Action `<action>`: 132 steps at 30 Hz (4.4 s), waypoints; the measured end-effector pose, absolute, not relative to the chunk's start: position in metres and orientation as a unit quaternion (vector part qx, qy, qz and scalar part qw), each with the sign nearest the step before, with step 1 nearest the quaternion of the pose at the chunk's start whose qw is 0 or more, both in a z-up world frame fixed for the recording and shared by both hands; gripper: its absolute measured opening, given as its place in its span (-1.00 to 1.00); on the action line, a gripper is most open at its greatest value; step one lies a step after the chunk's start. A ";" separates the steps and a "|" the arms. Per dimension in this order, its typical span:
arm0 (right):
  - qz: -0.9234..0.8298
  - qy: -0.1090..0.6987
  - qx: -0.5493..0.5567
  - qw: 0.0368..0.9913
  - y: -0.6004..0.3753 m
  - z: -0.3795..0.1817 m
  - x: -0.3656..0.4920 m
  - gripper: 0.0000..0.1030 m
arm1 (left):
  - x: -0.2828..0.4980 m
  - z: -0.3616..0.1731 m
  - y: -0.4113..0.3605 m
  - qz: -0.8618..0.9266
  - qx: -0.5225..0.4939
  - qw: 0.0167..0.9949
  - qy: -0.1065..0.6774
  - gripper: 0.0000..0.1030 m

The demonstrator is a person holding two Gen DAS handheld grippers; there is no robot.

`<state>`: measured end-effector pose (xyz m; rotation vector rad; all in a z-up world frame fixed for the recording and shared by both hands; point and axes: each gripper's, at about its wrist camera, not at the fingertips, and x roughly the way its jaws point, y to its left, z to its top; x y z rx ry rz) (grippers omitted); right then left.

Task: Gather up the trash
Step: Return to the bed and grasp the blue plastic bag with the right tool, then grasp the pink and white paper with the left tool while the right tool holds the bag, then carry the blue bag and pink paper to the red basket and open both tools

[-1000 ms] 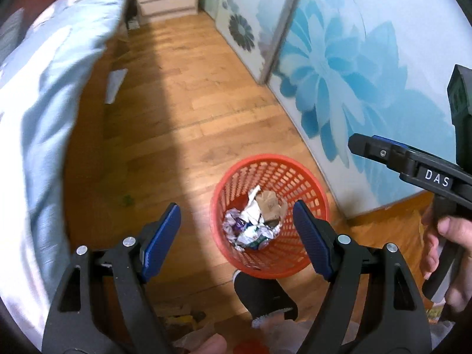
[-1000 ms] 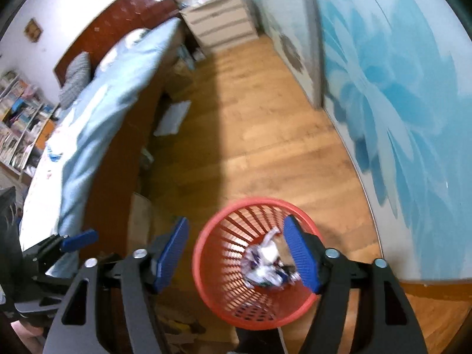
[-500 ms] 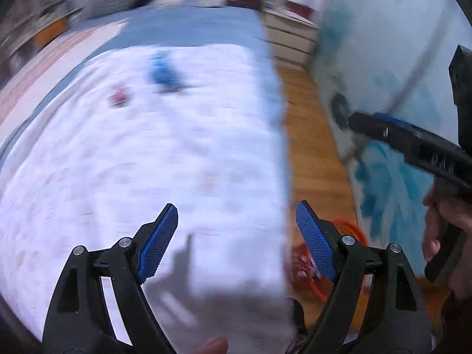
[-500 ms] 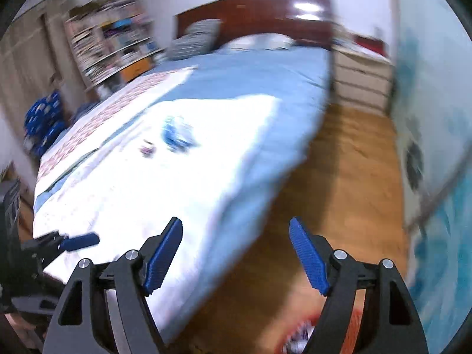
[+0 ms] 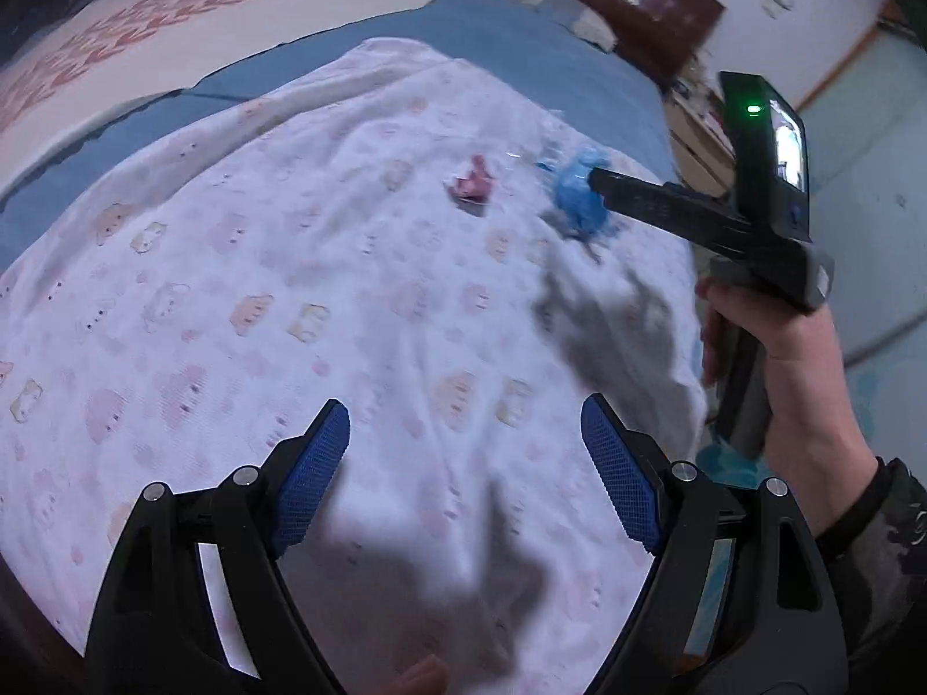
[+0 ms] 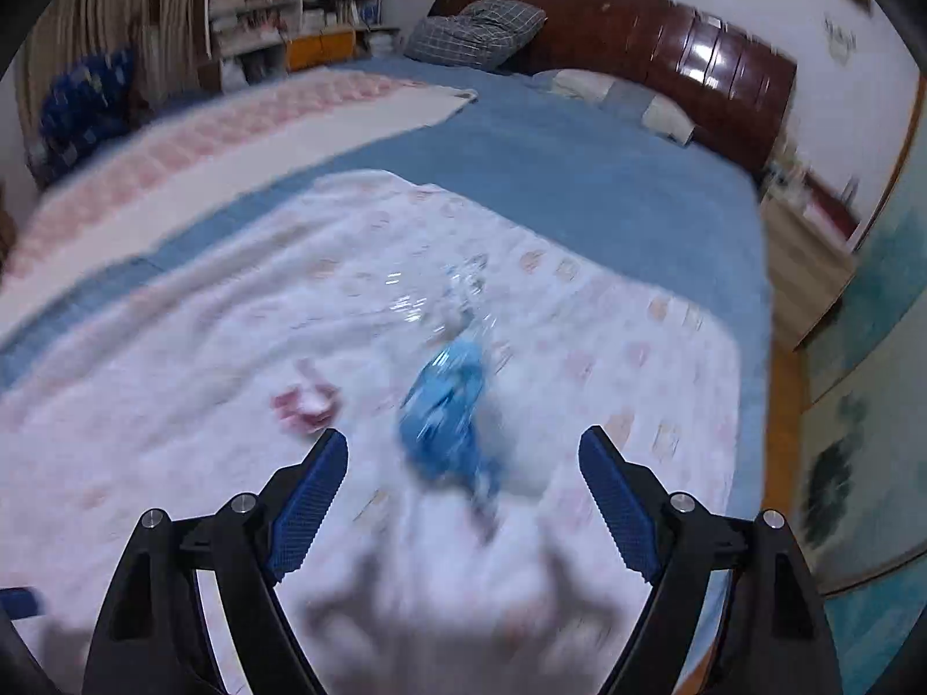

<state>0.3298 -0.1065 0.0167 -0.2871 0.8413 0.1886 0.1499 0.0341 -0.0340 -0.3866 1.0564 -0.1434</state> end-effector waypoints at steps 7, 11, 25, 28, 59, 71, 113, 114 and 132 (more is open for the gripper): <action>0.080 0.471 -0.096 0.873 -0.101 -0.033 0.389 0.28 | 0.171 -0.053 0.056 -0.053 -0.236 0.820 0.519 0.59; 0.114 0.470 -0.043 0.874 -0.116 -0.039 0.380 -0.44 | 0.177 -0.051 0.055 -0.055 -0.232 0.823 0.515 0.59; 0.184 0.357 0.283 0.871 -0.250 0.019 0.168 -0.57 | 0.265 -0.082 0.035 -0.077 -0.213 0.839 0.494 0.60; 0.163 0.382 0.286 0.863 -0.267 0.000 0.137 -0.57 | 0.288 -0.087 0.028 -0.078 -0.223 0.849 0.473 0.60; 0.227 0.430 0.242 0.840 -0.235 -0.004 0.161 -0.57 | 0.239 -0.057 0.035 -0.048 -0.120 0.892 0.433 -0.95; 0.236 0.429 0.241 0.838 -0.218 0.001 0.134 -0.57 | 0.302 -0.095 -0.001 -0.043 -0.101 0.889 0.445 0.39; 0.257 0.379 0.172 0.872 -0.218 0.047 -0.026 -0.57 | -0.004 -0.001 0.034 -0.035 -0.057 0.907 0.416 -0.57; 0.254 0.379 0.169 0.874 -0.222 0.046 -0.030 -0.57 | -0.004 0.000 0.033 -0.036 -0.054 0.908 0.414 -0.57; 0.078 0.322 0.203 0.922 -0.433 0.071 -0.134 -0.55 | 0.007 0.029 -0.201 -0.264 0.021 0.883 0.387 -0.57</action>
